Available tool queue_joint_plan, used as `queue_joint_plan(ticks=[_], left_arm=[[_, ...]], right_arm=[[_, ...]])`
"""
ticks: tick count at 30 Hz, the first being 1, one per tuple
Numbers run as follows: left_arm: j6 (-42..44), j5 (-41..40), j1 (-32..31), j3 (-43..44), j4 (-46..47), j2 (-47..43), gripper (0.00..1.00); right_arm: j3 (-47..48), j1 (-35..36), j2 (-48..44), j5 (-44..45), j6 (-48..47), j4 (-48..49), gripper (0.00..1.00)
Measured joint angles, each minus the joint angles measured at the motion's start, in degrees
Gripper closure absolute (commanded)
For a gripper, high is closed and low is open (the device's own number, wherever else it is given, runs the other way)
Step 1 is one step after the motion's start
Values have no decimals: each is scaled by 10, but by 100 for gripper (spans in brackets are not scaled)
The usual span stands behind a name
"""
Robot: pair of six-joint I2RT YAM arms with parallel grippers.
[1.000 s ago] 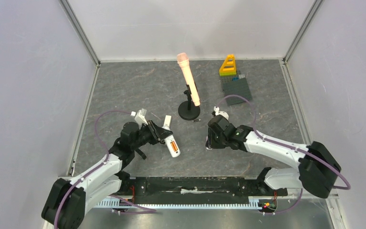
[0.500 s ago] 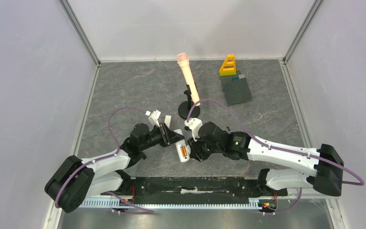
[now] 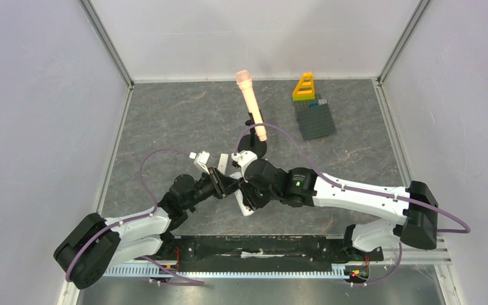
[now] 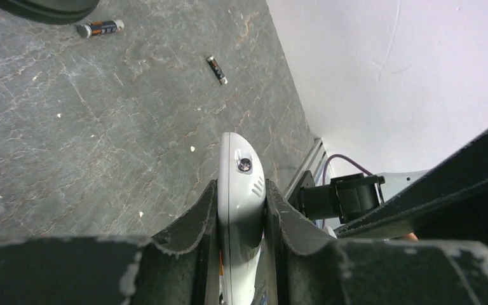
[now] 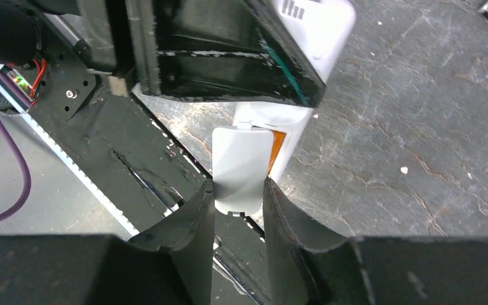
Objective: Load the batteries into the remote control
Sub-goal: Load the battery cover into the remote control.
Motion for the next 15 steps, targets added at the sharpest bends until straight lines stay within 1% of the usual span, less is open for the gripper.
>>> queue_joint_plan(ticks=[7,15], left_arm=[[-4,-33,-2,-17,10,-40,98],[-4,-38,-4,-17,14,-44,98]], right_arm=[[16,1,21,13,16,-41,96],[20,1,43,15,17,-61,96]])
